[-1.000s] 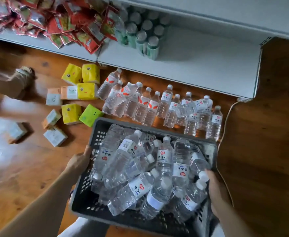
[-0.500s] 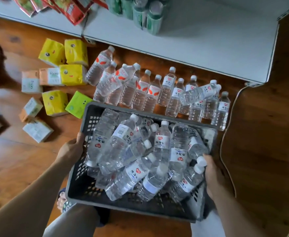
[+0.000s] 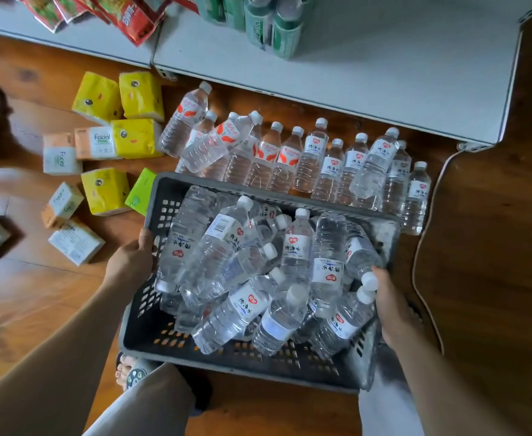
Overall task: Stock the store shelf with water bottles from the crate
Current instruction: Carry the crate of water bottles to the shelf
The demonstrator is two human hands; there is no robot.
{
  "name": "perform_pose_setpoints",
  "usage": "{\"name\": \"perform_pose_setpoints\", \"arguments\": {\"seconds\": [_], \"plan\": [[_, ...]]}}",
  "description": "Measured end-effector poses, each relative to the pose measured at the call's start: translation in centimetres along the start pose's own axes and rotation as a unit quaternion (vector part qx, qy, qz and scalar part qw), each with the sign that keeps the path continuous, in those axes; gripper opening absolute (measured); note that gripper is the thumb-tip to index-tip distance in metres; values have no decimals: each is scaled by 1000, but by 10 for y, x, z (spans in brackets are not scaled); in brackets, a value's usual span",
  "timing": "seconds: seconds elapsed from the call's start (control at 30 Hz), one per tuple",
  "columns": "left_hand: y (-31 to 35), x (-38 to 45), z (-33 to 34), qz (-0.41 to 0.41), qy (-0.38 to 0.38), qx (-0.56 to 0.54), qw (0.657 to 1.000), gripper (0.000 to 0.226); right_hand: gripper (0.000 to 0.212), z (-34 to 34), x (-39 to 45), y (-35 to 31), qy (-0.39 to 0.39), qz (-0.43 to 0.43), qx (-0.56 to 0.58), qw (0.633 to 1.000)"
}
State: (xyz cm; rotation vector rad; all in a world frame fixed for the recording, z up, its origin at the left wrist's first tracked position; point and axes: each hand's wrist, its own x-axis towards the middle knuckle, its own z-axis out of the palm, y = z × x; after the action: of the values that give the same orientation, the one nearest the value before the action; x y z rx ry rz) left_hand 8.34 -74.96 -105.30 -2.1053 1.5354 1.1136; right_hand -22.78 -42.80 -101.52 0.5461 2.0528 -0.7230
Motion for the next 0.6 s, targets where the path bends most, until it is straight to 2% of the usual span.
{"name": "perform_pose_setpoints", "arguments": {"seconds": [0.07,0.13,0.2,0.27,0.37,0.5,0.6], "plan": [[2,1,-3,6,7,7,1000,73,61,-3,-2,-1,8,7,0,1000],[6,-2,-7,23,20,33,999,77,79,-2,-10,-7,5,23,-2,1000],[17,-18,-13,39,34,51,997,70,97,-4,-12,-8,-22,12,-8,1000],[35,-47,-18,73,53,53,994,62,93,-10,-12,-3,-23,-4,-4,1000],[56,-90,-19,125,49,39,990,59,76,-20,-42,-20,-23,-25,-14,999],[89,-156,-11,179,-41,31,983,54,92,-42,-79,-41,-37,-60,-28,997],[110,-205,-3,210,-98,13,973,55,72,-55,-112,-64,-58,-90,-43,993]]}}
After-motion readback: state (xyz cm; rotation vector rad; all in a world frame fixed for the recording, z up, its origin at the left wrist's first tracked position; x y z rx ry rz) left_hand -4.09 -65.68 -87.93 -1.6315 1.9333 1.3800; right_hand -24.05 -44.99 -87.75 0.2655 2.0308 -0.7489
